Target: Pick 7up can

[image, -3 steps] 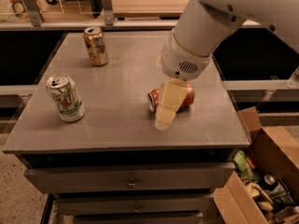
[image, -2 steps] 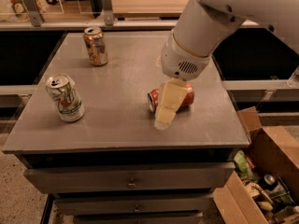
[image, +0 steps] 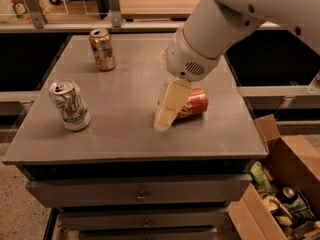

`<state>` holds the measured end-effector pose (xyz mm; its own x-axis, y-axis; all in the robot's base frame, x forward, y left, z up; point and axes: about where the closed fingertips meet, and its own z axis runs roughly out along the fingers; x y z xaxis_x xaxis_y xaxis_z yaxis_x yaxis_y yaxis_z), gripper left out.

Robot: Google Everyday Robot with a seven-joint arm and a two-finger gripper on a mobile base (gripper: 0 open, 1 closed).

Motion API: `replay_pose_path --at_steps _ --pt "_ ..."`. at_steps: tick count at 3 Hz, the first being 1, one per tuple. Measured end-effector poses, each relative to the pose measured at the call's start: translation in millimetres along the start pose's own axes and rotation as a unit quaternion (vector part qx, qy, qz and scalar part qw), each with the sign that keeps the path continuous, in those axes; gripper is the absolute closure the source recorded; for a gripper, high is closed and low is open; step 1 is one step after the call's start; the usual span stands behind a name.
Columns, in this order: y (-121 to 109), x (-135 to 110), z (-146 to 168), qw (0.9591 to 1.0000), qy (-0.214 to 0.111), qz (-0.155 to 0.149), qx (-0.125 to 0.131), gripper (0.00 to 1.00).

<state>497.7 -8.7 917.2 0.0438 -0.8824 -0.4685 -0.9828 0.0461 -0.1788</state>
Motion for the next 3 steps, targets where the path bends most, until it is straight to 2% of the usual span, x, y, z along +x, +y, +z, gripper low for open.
replay_pose_path --at_steps 1,2,3 --pt "-19.2 -35.1 6.8 0.998 -0.058 -0.023 0.015 0.0" --pt "-25.6 -80.4 27.2 0.9921 -0.109 -0.062 -0.011 0.0" --pt "-25.5 -114.7 57.9 0.986 -0.133 -0.088 -0.047 0.0"
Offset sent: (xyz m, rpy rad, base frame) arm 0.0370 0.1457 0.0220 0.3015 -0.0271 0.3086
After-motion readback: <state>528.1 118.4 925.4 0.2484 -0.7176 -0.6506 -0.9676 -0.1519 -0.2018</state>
